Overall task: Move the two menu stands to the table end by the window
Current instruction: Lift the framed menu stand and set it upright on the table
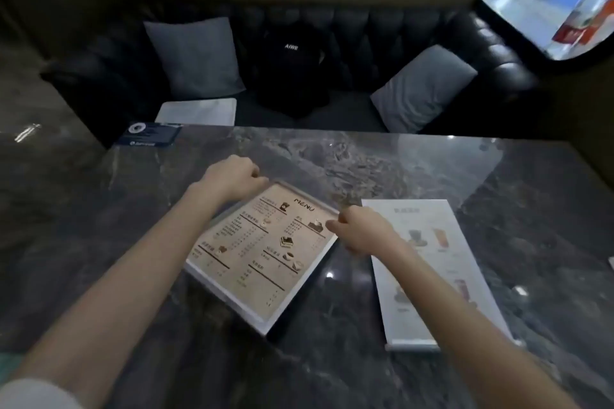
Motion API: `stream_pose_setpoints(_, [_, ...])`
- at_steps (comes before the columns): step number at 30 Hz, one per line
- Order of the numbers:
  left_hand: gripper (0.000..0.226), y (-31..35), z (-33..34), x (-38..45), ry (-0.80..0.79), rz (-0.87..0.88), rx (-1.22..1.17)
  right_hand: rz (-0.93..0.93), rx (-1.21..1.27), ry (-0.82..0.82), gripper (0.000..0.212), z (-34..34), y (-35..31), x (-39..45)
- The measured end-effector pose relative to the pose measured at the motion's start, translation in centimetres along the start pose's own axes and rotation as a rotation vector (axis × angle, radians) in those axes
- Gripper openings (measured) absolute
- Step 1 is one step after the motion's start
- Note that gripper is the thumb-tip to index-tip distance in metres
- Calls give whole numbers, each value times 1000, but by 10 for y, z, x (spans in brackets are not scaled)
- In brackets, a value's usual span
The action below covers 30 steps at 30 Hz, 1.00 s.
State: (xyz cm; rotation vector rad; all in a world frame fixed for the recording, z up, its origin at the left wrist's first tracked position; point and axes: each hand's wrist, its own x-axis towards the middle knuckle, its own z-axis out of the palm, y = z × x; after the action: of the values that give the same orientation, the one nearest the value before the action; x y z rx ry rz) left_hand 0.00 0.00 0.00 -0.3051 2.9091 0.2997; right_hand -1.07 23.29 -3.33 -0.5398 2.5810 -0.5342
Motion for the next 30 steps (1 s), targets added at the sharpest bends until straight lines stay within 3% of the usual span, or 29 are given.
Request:
stream_pose_setpoints(3, [34, -17, 33, -1, 1, -74, 40, 65, 40, 98, 39, 38, 9, 3])
stream_pose_setpoints(6, [42, -30, 71, -9, 30, -141, 92, 120, 112, 86, 29, 77, 14, -3])
stream_pose_setpoints(9, [51, -46, 97, -14, 78, -212, 120, 151, 238, 80, 33, 100, 15, -10])
stream_pose_setpoints(14, [58, -68, 117, -18, 19, -331, 57, 261, 718, 87, 34, 125, 17, -11])
stream_pose_setpoints(19, [57, -72, 107, -11, -75, -417, -122, 331, 1189, -33, 24, 130, 16, -4])
stream_pose_setpoints(26, [56, -76, 101, -8, -128, -407, -182, 437, 1392, -159, 20, 125, 14, 4])
stream_pose_setpoints(30, [54, -75, 98, -11, -76, -396, -258, 394, 1390, -165, 26, 122, 12, 3])
